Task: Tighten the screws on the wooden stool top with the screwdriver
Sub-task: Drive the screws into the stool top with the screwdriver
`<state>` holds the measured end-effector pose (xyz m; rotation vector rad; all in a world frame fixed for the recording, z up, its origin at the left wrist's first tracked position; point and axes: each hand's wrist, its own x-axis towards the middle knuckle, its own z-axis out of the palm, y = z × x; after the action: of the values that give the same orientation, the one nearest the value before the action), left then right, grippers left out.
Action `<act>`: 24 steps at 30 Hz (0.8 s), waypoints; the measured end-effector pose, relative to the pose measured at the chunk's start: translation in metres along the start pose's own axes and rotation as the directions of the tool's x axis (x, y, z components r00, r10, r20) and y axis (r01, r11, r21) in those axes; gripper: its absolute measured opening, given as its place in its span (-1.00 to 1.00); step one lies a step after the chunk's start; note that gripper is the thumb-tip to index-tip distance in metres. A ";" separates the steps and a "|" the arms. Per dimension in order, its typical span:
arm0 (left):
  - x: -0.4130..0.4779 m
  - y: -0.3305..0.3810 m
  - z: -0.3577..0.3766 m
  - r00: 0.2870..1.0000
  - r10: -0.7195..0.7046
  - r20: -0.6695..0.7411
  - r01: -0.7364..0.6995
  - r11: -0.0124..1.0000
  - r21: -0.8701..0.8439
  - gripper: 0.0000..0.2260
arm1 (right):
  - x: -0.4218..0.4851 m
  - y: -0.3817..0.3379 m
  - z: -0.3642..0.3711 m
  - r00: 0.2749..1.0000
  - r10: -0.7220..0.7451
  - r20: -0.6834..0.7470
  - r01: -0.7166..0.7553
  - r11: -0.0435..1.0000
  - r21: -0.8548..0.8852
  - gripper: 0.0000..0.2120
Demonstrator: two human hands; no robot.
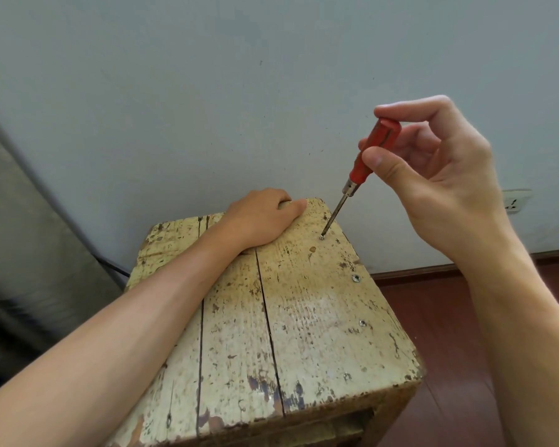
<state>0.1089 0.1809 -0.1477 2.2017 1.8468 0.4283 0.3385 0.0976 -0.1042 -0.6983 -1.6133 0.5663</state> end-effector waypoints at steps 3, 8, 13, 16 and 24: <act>0.000 0.000 0.000 1.000 0.004 0.001 -0.004 1.000 0.002 -0.56 | -0.001 -0.001 0.007 0.999 -0.006 -0.043 0.004 0.999 -0.053 -0.69; 0.000 -0.001 0.001 1.000 0.004 0.002 -0.004 1.000 -0.002 -0.56 | -0.001 -0.005 0.016 0.994 -0.005 -0.112 -0.006 0.995 -0.100 -0.67; 0.000 -0.001 0.001 1.000 -0.001 -0.002 0.001 1.000 -0.001 -0.56 | 0.000 -0.006 0.019 0.990 0.002 -0.143 -0.018 0.993 -0.113 -0.67; -0.001 -0.001 0.000 1.000 0.003 -0.002 -0.003 1.000 0.001 -0.56 | 0.000 -0.004 0.015 0.993 -0.020 -0.115 0.001 0.987 -0.163 -0.68; 0.000 0.000 0.000 1.000 0.001 0.008 -0.001 1.000 0.003 -0.56 | 0.001 0.005 -0.006 0.996 -0.023 0.081 0.019 0.998 0.053 -0.63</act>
<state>0.1089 0.1811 -0.1481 2.2034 1.8439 0.4169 0.3448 0.1017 -0.1068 -0.6260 -1.6740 0.6260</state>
